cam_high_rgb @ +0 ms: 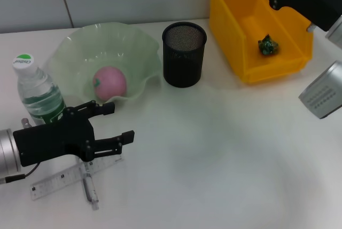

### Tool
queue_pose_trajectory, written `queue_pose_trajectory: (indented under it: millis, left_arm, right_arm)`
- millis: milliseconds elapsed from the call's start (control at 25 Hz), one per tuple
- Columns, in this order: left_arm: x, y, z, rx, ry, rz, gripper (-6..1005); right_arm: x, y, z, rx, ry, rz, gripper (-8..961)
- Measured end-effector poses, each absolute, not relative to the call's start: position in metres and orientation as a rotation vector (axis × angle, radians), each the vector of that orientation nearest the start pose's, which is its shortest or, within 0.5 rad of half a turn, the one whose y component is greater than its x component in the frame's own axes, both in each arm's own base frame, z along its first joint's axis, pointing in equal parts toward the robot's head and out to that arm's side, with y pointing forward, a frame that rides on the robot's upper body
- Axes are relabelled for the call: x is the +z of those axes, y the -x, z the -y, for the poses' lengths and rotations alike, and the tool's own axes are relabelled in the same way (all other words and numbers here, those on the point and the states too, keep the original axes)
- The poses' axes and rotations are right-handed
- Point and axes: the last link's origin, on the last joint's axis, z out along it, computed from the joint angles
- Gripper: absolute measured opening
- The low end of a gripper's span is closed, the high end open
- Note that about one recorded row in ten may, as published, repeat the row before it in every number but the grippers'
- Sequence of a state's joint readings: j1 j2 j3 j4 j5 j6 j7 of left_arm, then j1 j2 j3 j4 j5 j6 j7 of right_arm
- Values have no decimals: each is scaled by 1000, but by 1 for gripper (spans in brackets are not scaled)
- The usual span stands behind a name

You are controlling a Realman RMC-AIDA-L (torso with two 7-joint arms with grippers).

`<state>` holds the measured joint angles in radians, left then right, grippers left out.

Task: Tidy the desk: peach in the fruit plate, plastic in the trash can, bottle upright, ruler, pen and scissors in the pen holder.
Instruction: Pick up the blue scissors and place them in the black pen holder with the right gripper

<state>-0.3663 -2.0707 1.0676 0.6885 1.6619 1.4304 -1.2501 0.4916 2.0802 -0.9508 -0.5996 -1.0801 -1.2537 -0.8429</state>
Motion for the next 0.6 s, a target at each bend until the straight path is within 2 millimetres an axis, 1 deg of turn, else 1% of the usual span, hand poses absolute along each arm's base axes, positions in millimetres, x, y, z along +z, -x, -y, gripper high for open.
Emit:
queue_pose_trajectory:
  millis: [40, 80, 160, 200, 240, 280, 320, 400, 520, 600]
  left_arm:
    - [-23, 269, -304, -726, 2706, 498, 864]
    - [-24, 269, -304, -726, 2704, 482, 864]
    - [-25, 270, -303, -730, 2702, 479, 864]
    - [-25, 270, -303, -740, 2692, 468, 864]
    - [-25, 270, -303, -740, 2692, 468, 864]
    - [-25, 272, -301, -746, 2684, 450, 864]
    - [-25, 272, -301, -747, 2682, 445, 864]
    - [-28, 274, -299, -747, 2683, 437, 863]
    - [-29, 275, -298, -746, 2683, 431, 863]
    - [-30, 275, -297, -746, 2683, 410, 863]
  right_arm:
    - [45, -229, -384, -101, 1389, 1295, 229]
    - [42, -230, -385, -165, 1336, 1356, 229]
    - [41, -230, -385, -193, 1310, 1381, 229]
    - [36, -230, -386, -251, 1256, 1433, 230]
    - [36, -230, -386, -251, 1256, 1433, 230]
    - [31, -230, -388, -305, 1211, 1484, 230]
    - [31, -230, -388, -305, 1211, 1484, 230]
    - [23, -232, -392, -382, 1176, 1541, 230]
    - [18, -232, -395, -414, 1176, 1556, 229]
    - [11, -231, -399, -422, 1196, 1563, 228]
